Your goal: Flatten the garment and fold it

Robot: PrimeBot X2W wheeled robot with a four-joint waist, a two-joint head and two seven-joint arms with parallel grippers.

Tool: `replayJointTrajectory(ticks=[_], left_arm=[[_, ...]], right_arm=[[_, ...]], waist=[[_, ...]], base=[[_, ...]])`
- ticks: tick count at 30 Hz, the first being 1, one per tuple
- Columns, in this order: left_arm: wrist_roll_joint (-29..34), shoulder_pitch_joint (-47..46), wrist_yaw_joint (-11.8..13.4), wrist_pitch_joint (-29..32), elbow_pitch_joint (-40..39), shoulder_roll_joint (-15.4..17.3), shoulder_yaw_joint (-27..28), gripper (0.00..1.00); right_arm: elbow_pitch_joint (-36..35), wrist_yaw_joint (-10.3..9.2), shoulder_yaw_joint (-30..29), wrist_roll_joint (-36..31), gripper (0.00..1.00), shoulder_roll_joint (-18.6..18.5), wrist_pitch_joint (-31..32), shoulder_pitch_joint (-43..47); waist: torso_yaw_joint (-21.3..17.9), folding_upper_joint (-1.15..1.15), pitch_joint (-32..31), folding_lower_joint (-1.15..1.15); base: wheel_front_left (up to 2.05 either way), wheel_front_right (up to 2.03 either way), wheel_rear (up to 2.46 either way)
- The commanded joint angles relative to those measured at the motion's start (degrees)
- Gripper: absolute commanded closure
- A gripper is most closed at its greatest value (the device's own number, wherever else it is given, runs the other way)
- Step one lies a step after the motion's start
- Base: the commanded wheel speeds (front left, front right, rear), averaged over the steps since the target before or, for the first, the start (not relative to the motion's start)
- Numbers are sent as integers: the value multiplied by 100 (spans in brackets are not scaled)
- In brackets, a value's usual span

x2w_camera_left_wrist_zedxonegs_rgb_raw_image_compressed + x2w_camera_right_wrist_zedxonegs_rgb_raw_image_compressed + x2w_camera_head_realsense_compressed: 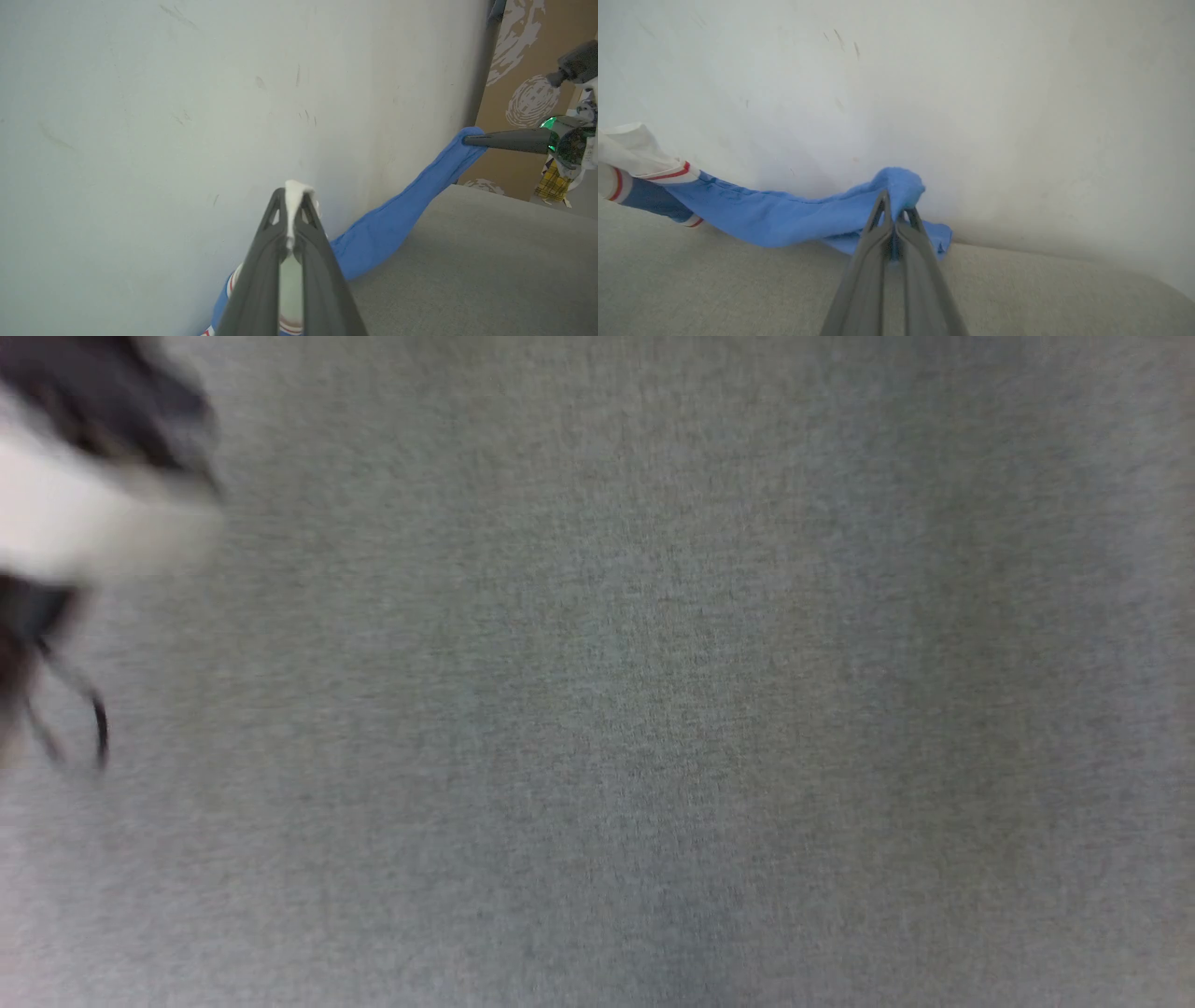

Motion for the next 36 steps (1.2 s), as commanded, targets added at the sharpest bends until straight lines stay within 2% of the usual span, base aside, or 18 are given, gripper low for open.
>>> replayJointTrajectory(ticks=[1,5,10,15,19,22,28,31,36], left_arm=[[-52,362,117,46,-235,102,-51,100],[-227,1574,581,152,-975,397,-183,100],[-337,2974,1132,159,-1394,611,-489,100],[-612,4048,1425,379,-1587,753,-908,100],[-1017,4764,1621,664,-1643,818,-1210,100],[-1295,5209,1733,902,-1569,896,-1421,100],[-1837,5867,1748,1426,-1402,868,-1913,100],[-1971,6036,1742,1688,-1284,824,-2141,100],[-2402,6344,1766,1836,-1320,794,-2220,100]], right_arm=[[-217,-4,-118,43,100,1,77,351],[-838,-4,-559,128,100,179,345,1577],[-1151,-4,-961,270,100,431,585,2873],[-1286,-4,-1111,454,100,490,890,3968],[-1298,-4,-950,555,100,322,1225,4841],[-1282,-4,-727,636,100,126,1474,5407],[-1138,-4,-353,767,100,-294,2054,6350],[-1022,-4,-307,797,100,-388,2241,6694],[-835,-4,-435,749,100,-465,2656,7172]], waist=[[169,0,-677,2],[172,0,-1084,2],[195,0,-1597,2],[248,0,-1986,2],[256,0,-2263,2],[238,0,-2471,2],[212,0,-2779,2],[228,0,-2856,2],[246,0,-2950,2]], base=[[0,0,0],[0,0,0],[0,0,0],[0,0,0],[0,0,0],[0,0,0],[0,0,0],[0,0,0],[0,0,0]])
